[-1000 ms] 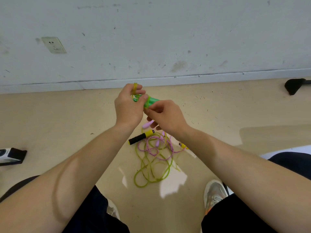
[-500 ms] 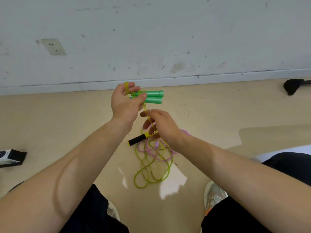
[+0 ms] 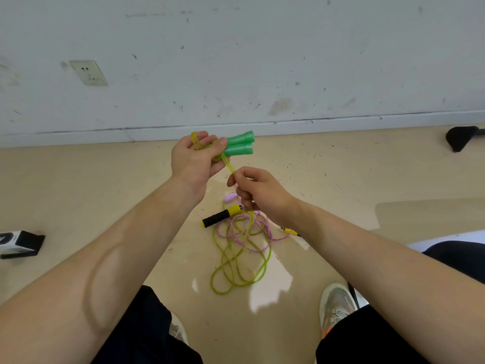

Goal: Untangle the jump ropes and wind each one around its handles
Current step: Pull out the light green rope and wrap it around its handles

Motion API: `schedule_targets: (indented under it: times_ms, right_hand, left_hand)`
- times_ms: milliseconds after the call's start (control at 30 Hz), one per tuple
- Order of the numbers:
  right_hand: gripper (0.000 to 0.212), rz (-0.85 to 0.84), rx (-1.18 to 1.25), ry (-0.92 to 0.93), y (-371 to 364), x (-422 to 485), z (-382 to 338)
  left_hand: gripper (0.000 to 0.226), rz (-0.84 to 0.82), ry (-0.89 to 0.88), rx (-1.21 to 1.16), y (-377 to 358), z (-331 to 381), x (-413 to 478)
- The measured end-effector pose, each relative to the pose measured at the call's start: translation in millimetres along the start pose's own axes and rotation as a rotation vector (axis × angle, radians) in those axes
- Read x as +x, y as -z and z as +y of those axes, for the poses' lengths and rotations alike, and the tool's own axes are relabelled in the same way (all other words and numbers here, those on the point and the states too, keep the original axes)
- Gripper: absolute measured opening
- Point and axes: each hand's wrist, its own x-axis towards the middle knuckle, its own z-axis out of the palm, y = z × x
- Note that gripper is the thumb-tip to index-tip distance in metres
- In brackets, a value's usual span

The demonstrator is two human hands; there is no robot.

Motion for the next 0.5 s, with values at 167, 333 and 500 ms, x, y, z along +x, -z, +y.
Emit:
schedule_targets:
  times_ms: [167, 333, 500]
  right_hand:
    - [0.030, -0.026, -0.096, -0.046, 11, 3, 2]
    - [0.026, 0.101, -0.371, -0.065, 41, 8, -5]
    - [0.018, 0.068, -0.261, -0.093, 53, 11, -20]
  left_hand:
    - [0.036, -0.039, 0.089, -0.034, 3, 5, 1]
    - [0.041, -0.277, 0.045, 0.345, 11, 15, 0]
    - [0.043, -0.438, -0.189, 0.791, 9, 11, -3]
